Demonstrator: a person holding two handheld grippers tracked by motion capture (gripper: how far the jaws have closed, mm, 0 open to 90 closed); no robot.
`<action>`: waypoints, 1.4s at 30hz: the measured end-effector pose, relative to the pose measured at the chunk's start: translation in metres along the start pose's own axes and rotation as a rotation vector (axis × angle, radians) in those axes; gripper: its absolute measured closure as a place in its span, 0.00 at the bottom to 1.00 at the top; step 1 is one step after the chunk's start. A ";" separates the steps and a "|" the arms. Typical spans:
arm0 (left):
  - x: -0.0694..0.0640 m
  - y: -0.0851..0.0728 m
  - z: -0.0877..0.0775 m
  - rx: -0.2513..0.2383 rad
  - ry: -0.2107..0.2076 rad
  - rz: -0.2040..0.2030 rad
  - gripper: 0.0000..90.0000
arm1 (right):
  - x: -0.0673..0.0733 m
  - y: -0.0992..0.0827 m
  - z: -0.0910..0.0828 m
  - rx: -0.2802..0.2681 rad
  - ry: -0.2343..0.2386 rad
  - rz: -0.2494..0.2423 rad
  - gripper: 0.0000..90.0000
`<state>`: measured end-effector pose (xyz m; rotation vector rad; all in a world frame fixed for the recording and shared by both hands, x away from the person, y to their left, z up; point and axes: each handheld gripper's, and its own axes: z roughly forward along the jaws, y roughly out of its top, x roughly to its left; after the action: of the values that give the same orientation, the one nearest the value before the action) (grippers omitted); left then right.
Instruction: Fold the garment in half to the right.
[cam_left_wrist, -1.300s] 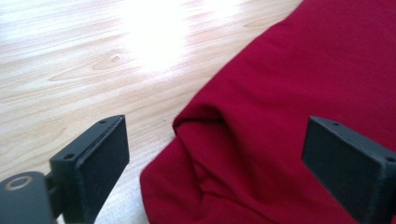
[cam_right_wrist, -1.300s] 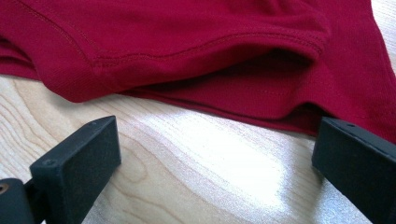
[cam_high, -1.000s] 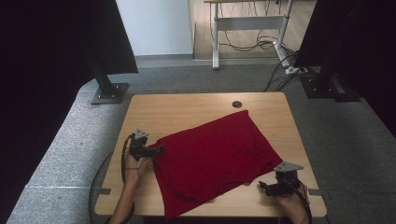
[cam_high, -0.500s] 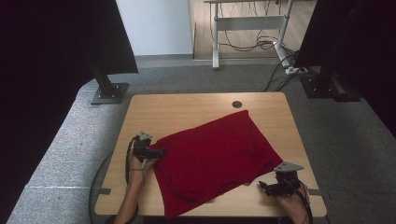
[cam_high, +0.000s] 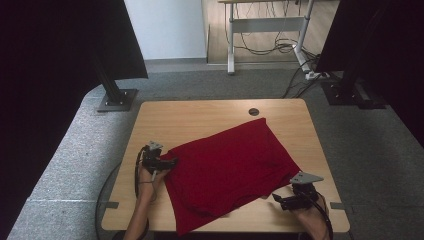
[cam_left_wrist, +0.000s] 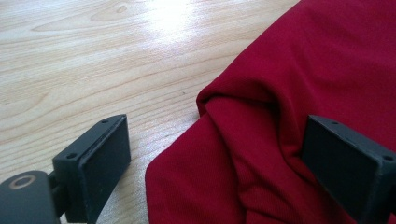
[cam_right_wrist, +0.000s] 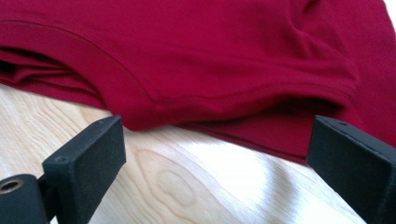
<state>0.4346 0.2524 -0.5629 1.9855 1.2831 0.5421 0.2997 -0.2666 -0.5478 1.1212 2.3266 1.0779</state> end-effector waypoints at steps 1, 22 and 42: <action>0.000 0.000 0.000 0.001 0.002 -0.001 0.09 | 0.003 0.002 0.000 -0.001 0.003 -0.009 0.05; -0.001 -0.001 0.000 0.002 0.013 -0.016 0.08 | 0.077 0.056 0.044 -0.035 0.243 -0.193 0.05; -0.001 -0.001 -0.001 0.000 0.014 -0.022 0.08 | 0.142 0.079 0.081 -0.014 0.391 -0.307 0.04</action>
<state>0.4327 0.2520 -0.5631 1.9682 1.3120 0.5463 0.2981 -0.0858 -0.5384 0.5535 2.6648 1.2783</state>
